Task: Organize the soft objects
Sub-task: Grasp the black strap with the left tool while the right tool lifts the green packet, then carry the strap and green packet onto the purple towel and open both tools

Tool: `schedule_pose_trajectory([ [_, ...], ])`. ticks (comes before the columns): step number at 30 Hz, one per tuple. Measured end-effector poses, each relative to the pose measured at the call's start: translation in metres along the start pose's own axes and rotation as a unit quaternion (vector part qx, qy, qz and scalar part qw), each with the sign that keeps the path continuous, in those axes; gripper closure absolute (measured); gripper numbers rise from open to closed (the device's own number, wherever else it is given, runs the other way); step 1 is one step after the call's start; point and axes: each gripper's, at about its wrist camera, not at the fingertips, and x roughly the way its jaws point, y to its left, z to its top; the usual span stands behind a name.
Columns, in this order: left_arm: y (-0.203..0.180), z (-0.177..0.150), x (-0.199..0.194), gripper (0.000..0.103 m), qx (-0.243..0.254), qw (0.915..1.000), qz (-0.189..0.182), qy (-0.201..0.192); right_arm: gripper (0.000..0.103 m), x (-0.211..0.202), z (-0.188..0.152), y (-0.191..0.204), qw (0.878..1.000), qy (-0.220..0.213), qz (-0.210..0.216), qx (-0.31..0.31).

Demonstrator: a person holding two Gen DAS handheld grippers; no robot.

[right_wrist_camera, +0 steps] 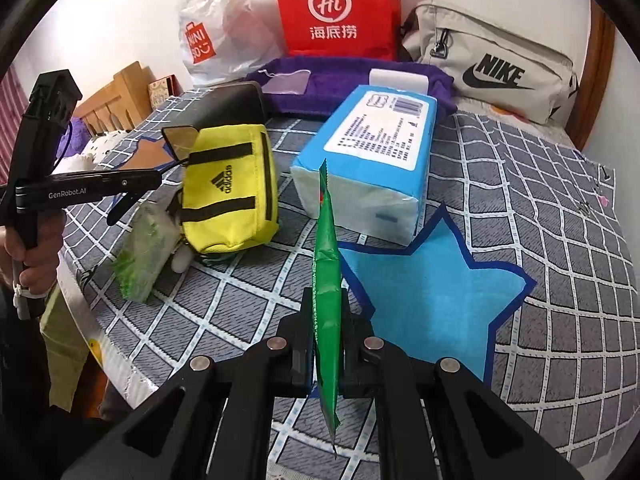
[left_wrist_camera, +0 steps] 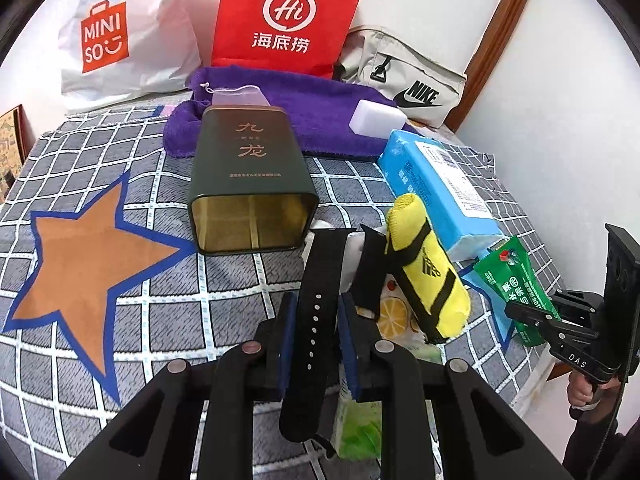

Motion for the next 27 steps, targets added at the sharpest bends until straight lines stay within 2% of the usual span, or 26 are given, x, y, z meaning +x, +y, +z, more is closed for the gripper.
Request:
schedule_pose_trajectory([
  [15,-0.009,0.007,-0.04,0.083,-0.009,0.9989,0.021,-0.04,0.095,-0.032,0.005,0.001,0.999,-0.036,-0.001,0.003],
  [27,-0.005,0.041,-0.058,0.083,-0.029,0.9967,0.041,-0.064,0.095,-0.04,0.056,-0.006,0.998,-0.059,0.004,0.012],
])
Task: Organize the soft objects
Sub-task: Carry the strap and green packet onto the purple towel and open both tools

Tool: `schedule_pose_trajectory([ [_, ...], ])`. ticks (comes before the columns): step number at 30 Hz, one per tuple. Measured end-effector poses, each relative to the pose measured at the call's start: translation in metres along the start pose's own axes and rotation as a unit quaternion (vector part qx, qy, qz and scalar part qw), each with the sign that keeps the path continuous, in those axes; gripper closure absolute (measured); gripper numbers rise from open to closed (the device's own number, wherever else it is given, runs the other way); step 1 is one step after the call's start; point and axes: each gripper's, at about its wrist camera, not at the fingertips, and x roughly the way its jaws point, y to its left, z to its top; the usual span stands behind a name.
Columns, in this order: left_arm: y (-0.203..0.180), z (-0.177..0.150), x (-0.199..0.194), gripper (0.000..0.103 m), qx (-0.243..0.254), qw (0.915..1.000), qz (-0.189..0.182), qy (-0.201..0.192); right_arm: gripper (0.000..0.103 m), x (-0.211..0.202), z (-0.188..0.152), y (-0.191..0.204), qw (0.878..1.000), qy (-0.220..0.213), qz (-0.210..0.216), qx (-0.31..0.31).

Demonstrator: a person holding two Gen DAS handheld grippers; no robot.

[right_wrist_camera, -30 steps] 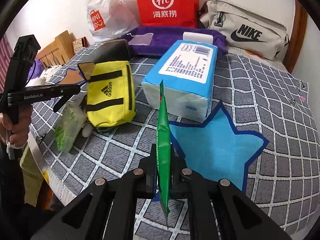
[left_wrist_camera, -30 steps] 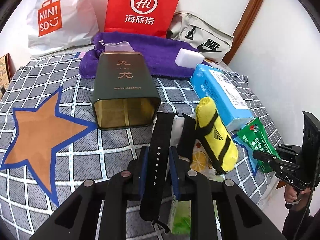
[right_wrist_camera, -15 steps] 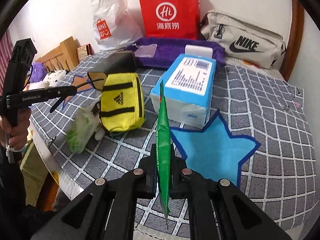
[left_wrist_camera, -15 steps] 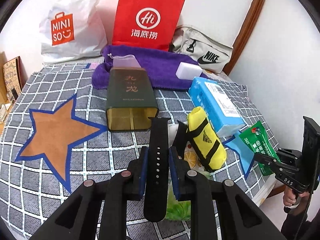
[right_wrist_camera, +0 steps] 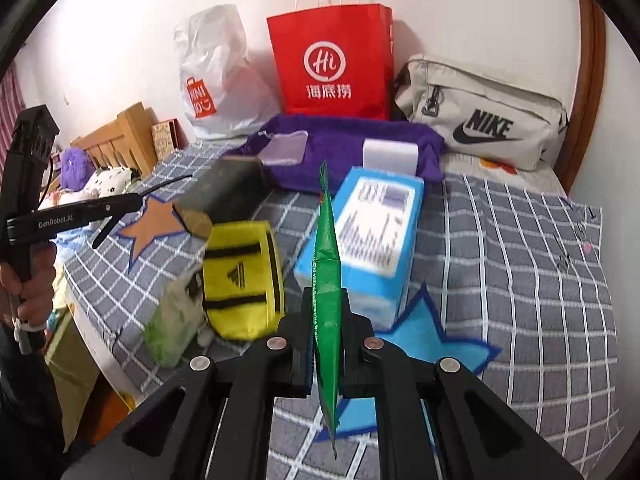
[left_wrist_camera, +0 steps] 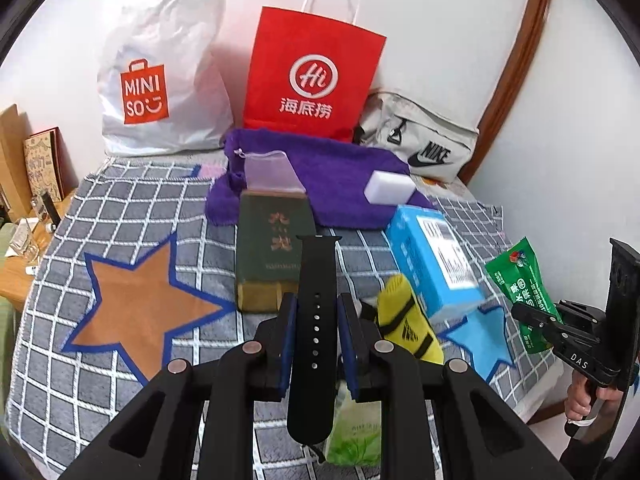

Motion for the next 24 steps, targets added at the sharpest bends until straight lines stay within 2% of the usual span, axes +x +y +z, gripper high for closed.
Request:
schedule_pose_trajectory([
  [11,0.009,0.044,0.015,0.083,-0.02,0.9996,0.02,-0.001,0.095,0.027,0.064,-0.004,1.0,-0.014,0.008,0.001],
  [24,0.02,0.104,0.062,0.083,-0.037,0.9985,0.039,0.009,0.095,0.074,0.141,-0.044,1.0,-0.016,-0.003,0.022],
])
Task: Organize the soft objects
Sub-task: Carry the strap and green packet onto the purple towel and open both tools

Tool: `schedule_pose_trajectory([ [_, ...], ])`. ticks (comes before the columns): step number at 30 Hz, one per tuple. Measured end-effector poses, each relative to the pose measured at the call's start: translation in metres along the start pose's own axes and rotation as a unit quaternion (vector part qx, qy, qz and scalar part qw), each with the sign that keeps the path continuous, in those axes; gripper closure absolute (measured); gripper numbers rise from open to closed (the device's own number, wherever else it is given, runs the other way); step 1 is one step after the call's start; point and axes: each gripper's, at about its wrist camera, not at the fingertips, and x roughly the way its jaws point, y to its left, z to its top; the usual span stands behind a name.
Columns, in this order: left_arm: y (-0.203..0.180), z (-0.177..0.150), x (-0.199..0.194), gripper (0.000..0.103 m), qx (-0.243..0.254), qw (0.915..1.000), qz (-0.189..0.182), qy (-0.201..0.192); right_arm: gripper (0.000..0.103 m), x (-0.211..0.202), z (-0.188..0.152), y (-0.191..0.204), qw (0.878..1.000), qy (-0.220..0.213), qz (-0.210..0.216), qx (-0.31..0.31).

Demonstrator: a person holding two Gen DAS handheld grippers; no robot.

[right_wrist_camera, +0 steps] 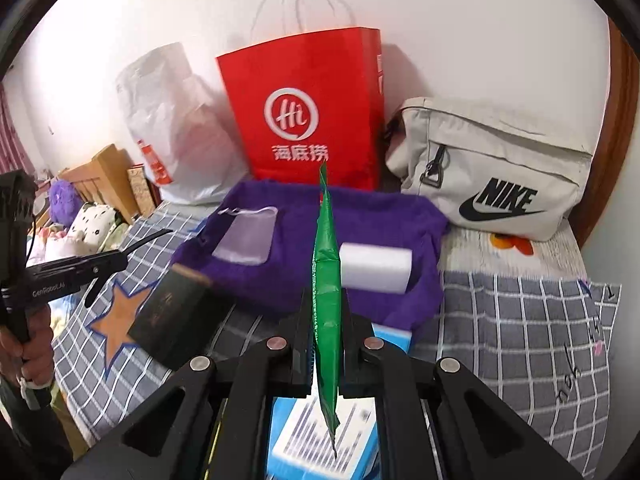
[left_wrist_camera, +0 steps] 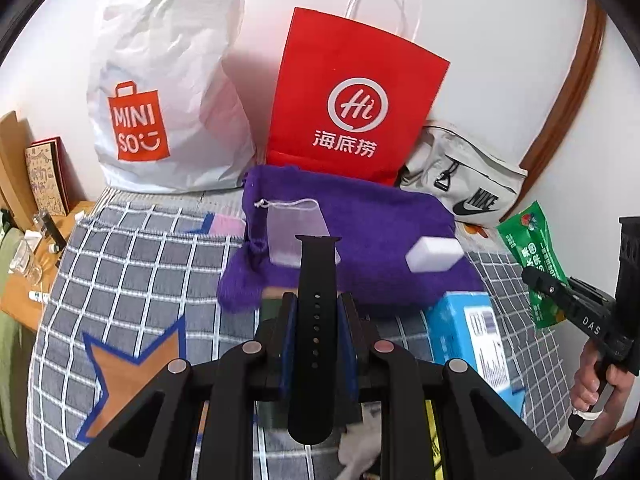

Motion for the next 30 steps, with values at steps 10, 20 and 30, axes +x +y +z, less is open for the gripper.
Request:
schedule_pose_trajectory([
  [10,0.008,0.036,0.04,0.083,-0.012,0.9996,0.017,0.021,0.095,0.054,0.038,-0.022,1.0,0.019,-0.001,-0.002],
  [20,0.009,0.06,0.082,0.083,-0.019,0.999,0.022,0.036,0.095,0.11,0.06,-0.045,0.998,0.056,-0.002,-0.003],
  [30,0.01,0.071,0.125,0.083,-0.014,0.9975,0.032,0.061,0.095,0.156,0.059,-0.058,0.994,0.105,0.027,0.019],
])
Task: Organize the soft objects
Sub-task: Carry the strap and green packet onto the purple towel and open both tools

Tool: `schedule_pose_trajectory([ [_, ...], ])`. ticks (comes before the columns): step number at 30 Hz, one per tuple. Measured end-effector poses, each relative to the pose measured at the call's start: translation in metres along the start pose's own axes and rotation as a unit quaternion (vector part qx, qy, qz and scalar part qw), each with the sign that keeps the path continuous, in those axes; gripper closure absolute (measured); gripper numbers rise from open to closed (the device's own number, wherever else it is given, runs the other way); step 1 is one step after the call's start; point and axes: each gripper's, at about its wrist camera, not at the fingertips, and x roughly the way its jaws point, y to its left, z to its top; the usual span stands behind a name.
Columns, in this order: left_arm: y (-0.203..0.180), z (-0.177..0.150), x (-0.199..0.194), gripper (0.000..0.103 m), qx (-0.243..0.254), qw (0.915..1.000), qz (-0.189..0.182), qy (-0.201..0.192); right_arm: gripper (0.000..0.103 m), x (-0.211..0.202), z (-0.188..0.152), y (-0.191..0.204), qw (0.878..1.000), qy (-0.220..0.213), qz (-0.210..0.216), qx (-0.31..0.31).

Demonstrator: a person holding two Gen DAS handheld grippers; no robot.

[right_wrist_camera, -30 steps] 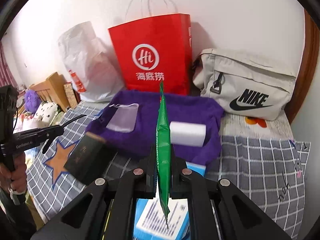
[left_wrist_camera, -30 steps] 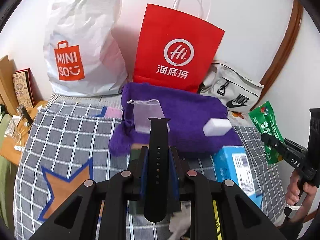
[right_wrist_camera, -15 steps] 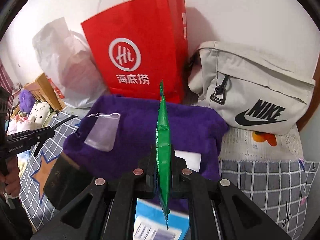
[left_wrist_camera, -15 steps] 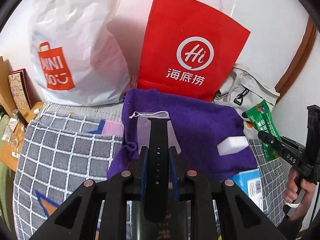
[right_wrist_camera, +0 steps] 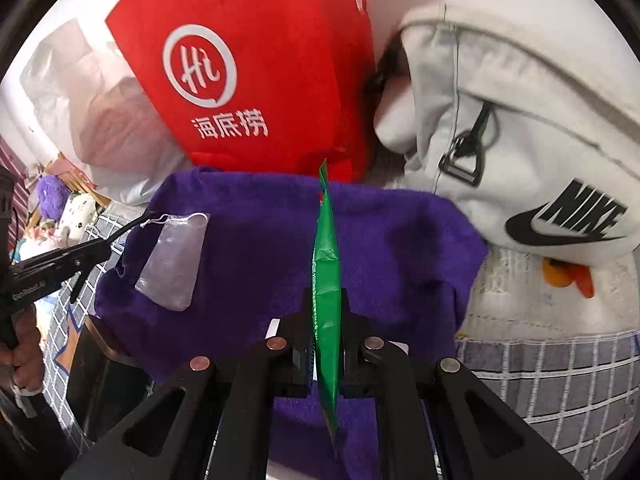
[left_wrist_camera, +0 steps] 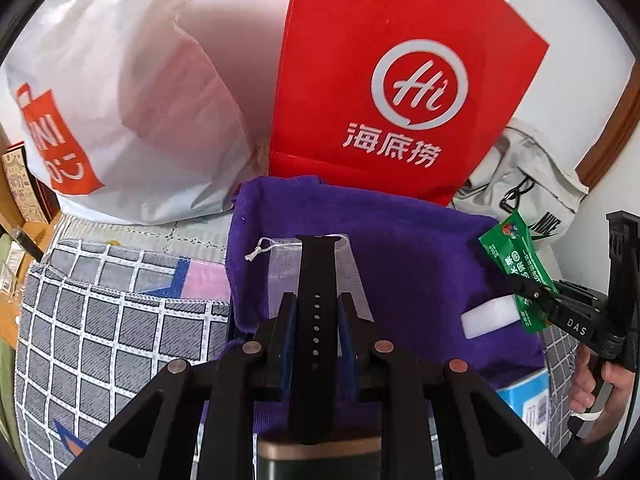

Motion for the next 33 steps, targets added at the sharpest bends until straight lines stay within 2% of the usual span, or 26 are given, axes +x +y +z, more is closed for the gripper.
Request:
schedule_pose_trajectory([
  [6,0.004,0.001,0.022,0.083,-0.004,0.9998,0.003,0.019,0.095,0.016,0.004,-0.006,0.999,0.022,0.021,0.015],
  [16,0.005,0.001,0.041,0.083,0.0,0.9991,0.004,0.041,0.093,0.027,0.006,-0.01,0.999,0.032,0.015,0.011],
  [17,0.005,0.001,0.043,0.083,0.001,0.9991,0.005,0.043,0.091,0.026,0.006,-0.01,0.999,0.031,0.011,0.009],
  [19,0.005,0.001,0.045,0.083,0.001,0.9988,0.005,0.049,0.08,0.023,0.005,-0.009,1.0,0.027,0.0,0.001],
  [21,0.004,0.0,0.048,0.083,0.002,0.9984,0.002,0.056,0.061,0.019,0.004,-0.008,1.0,0.023,-0.002,-0.002],
  [23,0.003,-0.001,0.047,0.075,0.003,0.9982,0.003,0.06,0.057,0.013,0.002,-0.007,1.0,0.017,-0.002,-0.006],
  [25,0.002,-0.001,0.045,0.06,0.0,0.9982,0.004,0.059,0.055,0.009,0.001,-0.006,1.0,0.019,-0.004,-0.009],
  [26,0.001,-0.002,0.041,0.057,-0.001,0.9984,0.002,0.056,0.054,0.007,0.0,-0.006,1.0,0.023,-0.005,-0.011],
  [33,0.002,-0.005,0.015,0.05,0.001,0.9993,-0.002,0.038,0.051,-0.02,-0.016,-0.002,1.0,0.026,-0.009,-0.008],
])
